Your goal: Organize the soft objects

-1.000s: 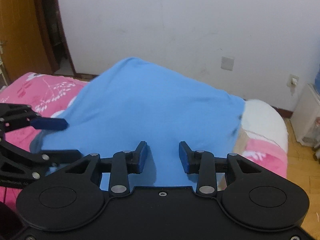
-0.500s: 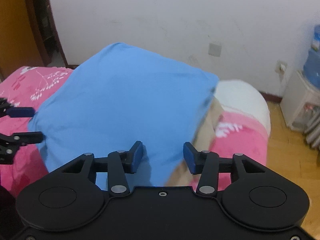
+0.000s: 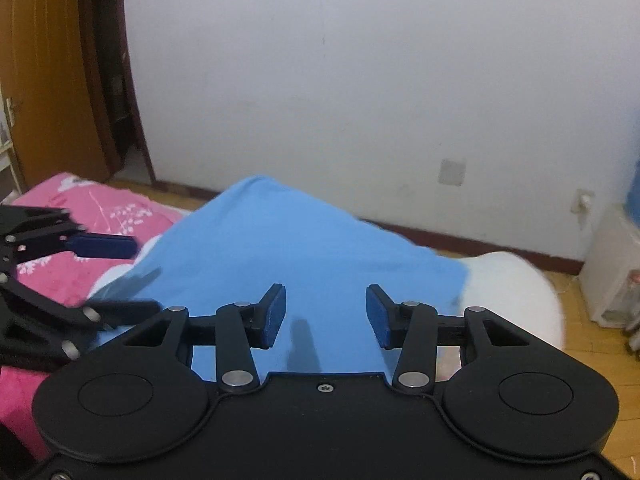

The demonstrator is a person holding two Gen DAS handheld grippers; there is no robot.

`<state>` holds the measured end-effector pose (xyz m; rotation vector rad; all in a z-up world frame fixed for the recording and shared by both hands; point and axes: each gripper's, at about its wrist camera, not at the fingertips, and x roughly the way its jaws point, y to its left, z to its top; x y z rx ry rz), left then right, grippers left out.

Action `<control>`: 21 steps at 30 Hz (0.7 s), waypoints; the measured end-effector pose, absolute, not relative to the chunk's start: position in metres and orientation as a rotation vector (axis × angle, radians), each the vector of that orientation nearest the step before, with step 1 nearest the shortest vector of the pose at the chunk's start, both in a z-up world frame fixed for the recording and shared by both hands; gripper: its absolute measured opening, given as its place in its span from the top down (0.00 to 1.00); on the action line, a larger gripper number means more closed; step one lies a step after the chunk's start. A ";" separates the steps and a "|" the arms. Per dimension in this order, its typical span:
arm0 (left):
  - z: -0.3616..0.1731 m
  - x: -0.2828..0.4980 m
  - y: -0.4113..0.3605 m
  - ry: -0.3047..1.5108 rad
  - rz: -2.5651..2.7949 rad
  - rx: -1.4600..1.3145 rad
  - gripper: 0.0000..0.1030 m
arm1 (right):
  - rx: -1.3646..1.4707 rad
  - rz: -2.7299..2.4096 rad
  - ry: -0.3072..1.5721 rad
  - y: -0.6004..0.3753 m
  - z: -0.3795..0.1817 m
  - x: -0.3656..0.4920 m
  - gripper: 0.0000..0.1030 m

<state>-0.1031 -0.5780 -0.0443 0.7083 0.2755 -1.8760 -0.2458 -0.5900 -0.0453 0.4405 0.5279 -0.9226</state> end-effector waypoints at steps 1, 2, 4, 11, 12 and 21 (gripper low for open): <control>-0.052 -0.099 -0.588 0.292 -1.904 0.707 0.43 | 0.441 -0.923 0.533 -0.592 -0.048 -0.245 0.59; -0.055 -0.092 -0.592 0.302 -1.931 0.681 0.40 | 0.412 -0.908 0.522 -0.599 -0.059 -0.247 0.59; -0.058 -0.070 -0.595 0.352 -1.961 0.602 0.40 | 0.405 -0.888 0.499 -0.604 -0.066 -0.254 0.59; -0.054 -0.006 -0.568 0.539 -1.714 0.396 0.30 | 0.580 -1.012 0.453 -0.613 -0.069 -0.300 0.59; -0.047 -0.008 -0.561 0.516 -1.688 0.387 0.30 | 0.594 -1.032 0.461 -0.612 -0.064 -0.302 0.59; -0.021 -0.118 -0.533 0.378 -1.796 0.339 0.30 | 0.468 -0.852 0.368 -0.627 -0.017 -0.264 0.59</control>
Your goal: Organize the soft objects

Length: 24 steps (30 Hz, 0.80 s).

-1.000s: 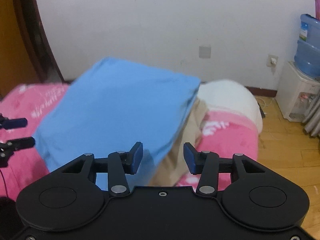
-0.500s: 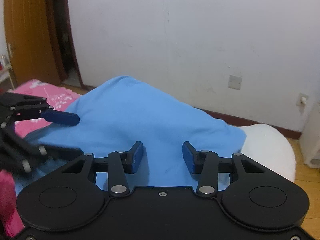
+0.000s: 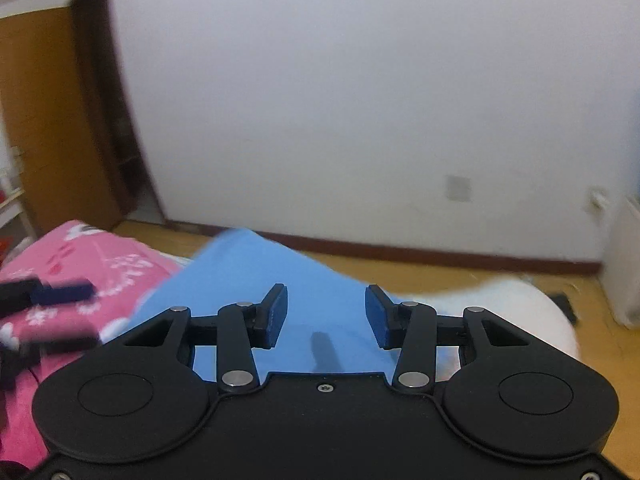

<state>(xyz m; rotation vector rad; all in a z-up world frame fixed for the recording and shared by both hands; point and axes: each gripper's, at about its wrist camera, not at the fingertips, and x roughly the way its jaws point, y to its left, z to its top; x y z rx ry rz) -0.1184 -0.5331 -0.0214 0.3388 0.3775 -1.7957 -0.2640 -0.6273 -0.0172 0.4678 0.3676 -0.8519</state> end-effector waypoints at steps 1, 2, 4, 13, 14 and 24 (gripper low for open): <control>-0.025 -0.130 -0.533 0.377 -1.791 0.351 0.30 | 0.483 -0.831 0.385 -0.635 -0.018 -0.257 0.59; -0.029 -0.142 -0.533 0.377 -1.787 0.363 0.30 | 0.499 -0.810 0.401 -0.642 -0.019 -0.250 0.58; -0.037 -0.162 -0.534 0.376 -1.770 0.389 0.30 | 0.589 -0.786 0.456 -0.661 -0.030 -0.241 0.58; -0.049 -0.117 -0.552 0.621 -1.481 0.300 0.32 | 0.441 -0.922 0.677 -0.676 -0.043 -0.227 0.43; -0.048 -0.108 -0.547 0.635 -1.482 0.273 0.32 | 0.460 -0.948 0.669 -0.676 -0.043 -0.230 0.43; -0.032 -0.104 -0.519 0.423 -1.519 0.269 0.31 | 0.394 -1.010 0.583 -0.624 -0.007 -0.253 0.49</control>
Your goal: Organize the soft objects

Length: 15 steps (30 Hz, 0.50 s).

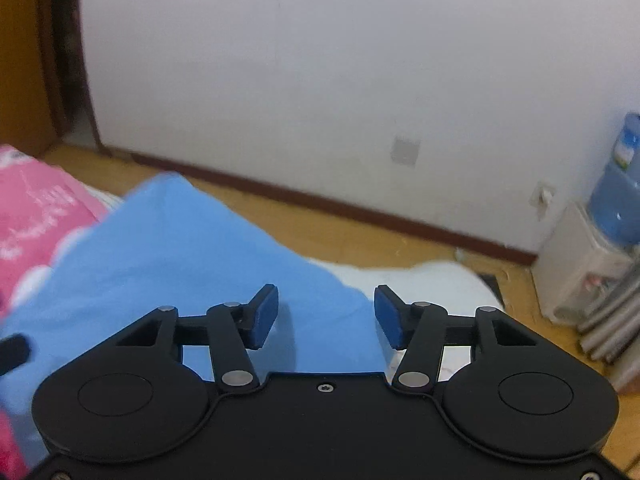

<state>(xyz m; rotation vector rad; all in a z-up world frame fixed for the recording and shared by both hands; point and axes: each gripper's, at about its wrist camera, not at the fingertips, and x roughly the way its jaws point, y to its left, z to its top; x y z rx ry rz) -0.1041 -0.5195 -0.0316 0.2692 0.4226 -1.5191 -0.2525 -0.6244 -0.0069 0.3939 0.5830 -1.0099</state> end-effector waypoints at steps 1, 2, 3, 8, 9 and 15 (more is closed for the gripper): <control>-0.031 -0.108 -0.521 0.430 -1.561 0.256 0.31 | 0.396 -0.975 0.579 -0.620 -0.005 -0.252 0.49; -0.031 -0.112 -0.524 0.437 -1.603 0.242 0.30 | 0.398 -0.938 0.577 -0.615 -0.004 -0.251 0.49; -0.033 -0.115 -0.527 0.448 -1.632 0.238 0.30 | 0.400 -0.901 0.574 -0.610 -0.003 -0.250 0.48; -0.055 -0.125 -0.549 0.504 -1.577 0.410 0.30 | 0.489 -0.869 0.635 -0.607 -0.035 -0.240 0.50; -0.056 -0.121 -0.550 0.517 -1.560 0.408 0.30 | 0.530 -0.872 0.636 -0.608 -0.047 -0.242 0.50; -0.066 -0.100 -0.545 0.528 -1.502 0.421 0.30 | 0.542 -0.896 0.618 -0.595 -0.054 -0.260 0.50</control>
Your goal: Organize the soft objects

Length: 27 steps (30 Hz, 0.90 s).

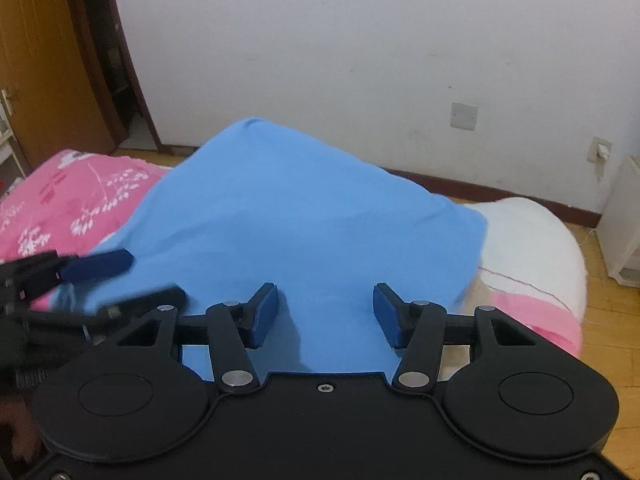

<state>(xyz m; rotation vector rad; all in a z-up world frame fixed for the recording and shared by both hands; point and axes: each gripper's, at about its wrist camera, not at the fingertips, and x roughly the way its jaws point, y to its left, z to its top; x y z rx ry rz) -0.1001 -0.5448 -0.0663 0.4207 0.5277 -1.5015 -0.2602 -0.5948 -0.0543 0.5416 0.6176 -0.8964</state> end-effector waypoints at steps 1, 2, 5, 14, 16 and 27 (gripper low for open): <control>-0.068 -0.097 -0.544 0.532 -1.501 0.418 0.30 | 0.541 -0.897 0.622 -0.596 -0.055 -0.259 0.50; -0.067 -0.095 -0.542 0.539 -1.498 0.408 0.30 | 0.536 -0.908 0.630 -0.589 -0.059 -0.265 0.50; -0.063 -0.096 -0.534 0.503 -1.447 0.433 0.30 | 0.554 -0.940 0.643 -0.571 -0.062 -0.282 0.46; -0.040 -0.111 -0.518 0.283 -1.407 0.449 0.23 | 0.473 -0.931 0.578 -0.543 -0.027 -0.277 0.46; -0.040 -0.119 -0.519 0.255 -1.442 0.466 0.23 | 0.472 -0.922 0.578 -0.547 -0.027 -0.269 0.44; -0.073 -0.109 -0.526 0.336 -1.523 0.529 0.24 | 0.632 -0.937 0.631 -0.544 -0.068 -0.276 0.43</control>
